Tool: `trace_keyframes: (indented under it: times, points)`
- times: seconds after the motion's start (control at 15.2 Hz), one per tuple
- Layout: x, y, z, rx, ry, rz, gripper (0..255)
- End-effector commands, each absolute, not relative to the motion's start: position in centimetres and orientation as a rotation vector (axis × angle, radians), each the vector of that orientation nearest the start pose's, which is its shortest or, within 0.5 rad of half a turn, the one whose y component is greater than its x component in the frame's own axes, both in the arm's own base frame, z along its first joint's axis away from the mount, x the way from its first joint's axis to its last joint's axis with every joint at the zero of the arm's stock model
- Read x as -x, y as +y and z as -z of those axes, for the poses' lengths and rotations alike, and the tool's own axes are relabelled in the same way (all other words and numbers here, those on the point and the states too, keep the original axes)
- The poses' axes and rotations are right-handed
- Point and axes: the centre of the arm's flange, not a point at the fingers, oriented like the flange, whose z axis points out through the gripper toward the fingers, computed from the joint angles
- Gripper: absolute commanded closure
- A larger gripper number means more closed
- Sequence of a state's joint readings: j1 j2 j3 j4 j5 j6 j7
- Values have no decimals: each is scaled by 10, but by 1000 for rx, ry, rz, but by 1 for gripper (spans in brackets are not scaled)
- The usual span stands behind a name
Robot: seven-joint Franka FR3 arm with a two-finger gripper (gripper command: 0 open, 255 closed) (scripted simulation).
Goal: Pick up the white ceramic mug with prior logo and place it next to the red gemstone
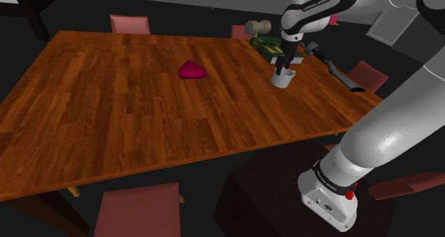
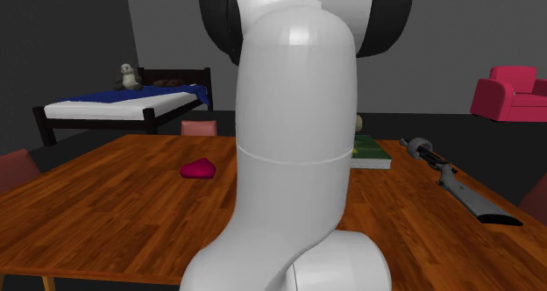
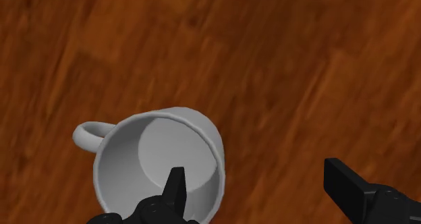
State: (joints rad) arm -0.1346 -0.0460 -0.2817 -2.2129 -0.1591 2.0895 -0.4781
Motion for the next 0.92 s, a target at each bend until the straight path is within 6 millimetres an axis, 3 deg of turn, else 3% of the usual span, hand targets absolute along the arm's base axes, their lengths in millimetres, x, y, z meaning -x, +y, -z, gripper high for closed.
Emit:
trace_keyframes:
  times: [0.0,0.53,0.86]
  points:
    - [-478,-231,-375,3212,-243,-202,0]
    - [-474,-236,-334,3213,-244,-203,0]
    - [-474,-236,-334,3213,-244,-203,0]
